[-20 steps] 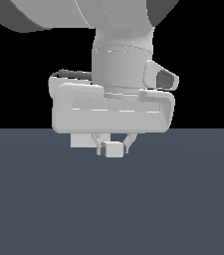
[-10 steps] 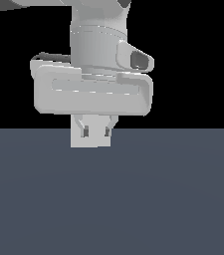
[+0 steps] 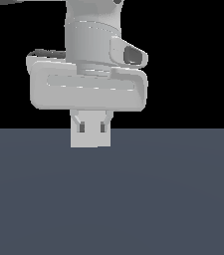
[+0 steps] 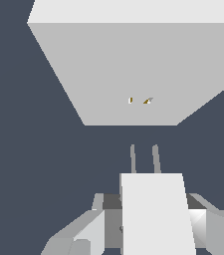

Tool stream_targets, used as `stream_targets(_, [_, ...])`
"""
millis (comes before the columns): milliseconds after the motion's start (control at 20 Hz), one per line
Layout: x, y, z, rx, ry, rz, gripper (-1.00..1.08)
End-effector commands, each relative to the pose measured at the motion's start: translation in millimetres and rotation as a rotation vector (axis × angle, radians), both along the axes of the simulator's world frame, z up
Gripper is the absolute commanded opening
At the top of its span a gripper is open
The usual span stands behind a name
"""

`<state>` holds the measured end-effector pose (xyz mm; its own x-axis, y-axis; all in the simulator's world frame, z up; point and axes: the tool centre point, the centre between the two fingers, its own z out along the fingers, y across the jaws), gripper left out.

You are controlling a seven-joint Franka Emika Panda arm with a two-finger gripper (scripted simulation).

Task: Plug the charger into the wall socket.

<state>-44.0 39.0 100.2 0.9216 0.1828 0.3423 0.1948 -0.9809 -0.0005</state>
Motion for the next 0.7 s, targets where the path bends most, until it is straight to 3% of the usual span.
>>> stream_targets(0, [0.1, -0.2, 0.2, 0.000, 0.000, -0.001, -1.00])
stream_targets(300, [4.9, 0.9, 0.1, -0.001, 0.000, 0.000, -1.00])
stream_targets(650, [27.6, 5.2, 0.0, -0.002, 0.000, 0.000, -1.00])
